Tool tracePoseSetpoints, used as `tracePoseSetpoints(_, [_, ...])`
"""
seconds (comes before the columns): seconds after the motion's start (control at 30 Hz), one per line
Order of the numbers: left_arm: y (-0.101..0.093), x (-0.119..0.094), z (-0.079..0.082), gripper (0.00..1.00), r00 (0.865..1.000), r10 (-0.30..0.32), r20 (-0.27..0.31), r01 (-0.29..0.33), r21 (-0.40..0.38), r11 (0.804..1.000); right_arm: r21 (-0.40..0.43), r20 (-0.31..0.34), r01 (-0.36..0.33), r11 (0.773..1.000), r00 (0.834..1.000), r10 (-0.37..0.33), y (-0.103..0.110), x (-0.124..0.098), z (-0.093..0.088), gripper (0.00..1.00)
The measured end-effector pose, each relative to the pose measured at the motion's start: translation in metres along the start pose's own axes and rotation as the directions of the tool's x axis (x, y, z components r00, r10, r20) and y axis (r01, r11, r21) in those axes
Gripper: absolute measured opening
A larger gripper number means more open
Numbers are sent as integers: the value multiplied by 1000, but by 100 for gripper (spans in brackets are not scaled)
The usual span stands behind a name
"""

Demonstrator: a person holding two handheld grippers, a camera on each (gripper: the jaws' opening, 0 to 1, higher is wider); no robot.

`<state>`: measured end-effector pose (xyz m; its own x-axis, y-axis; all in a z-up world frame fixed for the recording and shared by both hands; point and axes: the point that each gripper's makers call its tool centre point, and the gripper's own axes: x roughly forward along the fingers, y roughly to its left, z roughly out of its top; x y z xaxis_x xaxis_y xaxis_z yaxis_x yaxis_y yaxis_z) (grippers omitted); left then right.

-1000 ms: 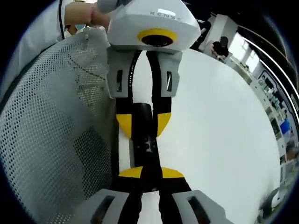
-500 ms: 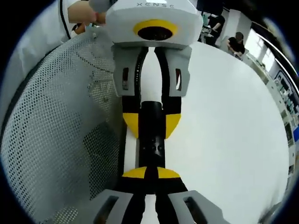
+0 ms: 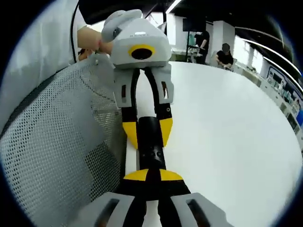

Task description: Press the specified remote control buttons in sequence, fully releasing each button before pressing the next.

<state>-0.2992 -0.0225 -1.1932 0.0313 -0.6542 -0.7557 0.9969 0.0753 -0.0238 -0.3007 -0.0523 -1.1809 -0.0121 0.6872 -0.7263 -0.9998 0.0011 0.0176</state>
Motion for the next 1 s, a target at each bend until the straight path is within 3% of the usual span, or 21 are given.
tracePoseSetpoints(0.1, [0,0,0,24,1000,-2,14,2,-1,1000,-27,-11,-8,1000,1000,8,1,1,1,4])
tracePoseSetpoints(0.3, [0,0,0,24,1000,-2,22,2,0,1000,-172,-149,-30,985,989,4,3,4,1,4])
tracePoseSetpoints(0.37, [0,0,1,24,1000,-2,29,2,-1,1000,-115,-207,-44,992,978,20,2,4,1,4])
tracePoseSetpoints(0.43, [0,0,1,24,1000,-2,30,2,-2,1000,-130,-254,-56,990,967,21,1,6,1,4])
tracePoseSetpoints(0.53, [0,0,1,24,999,-3,32,3,-1,1000,-80,-230,-30,996,973,11,1,5,1,4])
tracePoseSetpoints(0.6, [0,0,1,24,999,-2,34,2,-2,1000,-75,-145,-11,997,989,0,1,5,3,4])
tracePoseSetpoints(0.63, [0,0,1,24,999,-1,35,2,-4,1000,-28,-90,2,1000,996,-5,0,4,2,4])
tracePoseSetpoints(0.7, [0,1,1,24,999,2,39,-1,-7,1000,-29,-20,8,1000,1000,-9,0,3,3,4])
tracePoseSetpoints(0.87, [0,1,1,24,999,5,44,-5,-8,1000,-61,-11,-9,998,1000,9,1,9,9,5])
tracePoseSetpoints(1.0, [0,1,1,24,999,5,46,-4,-10,1000,-111,-125,-43,993,992,29,3,11,9,4])
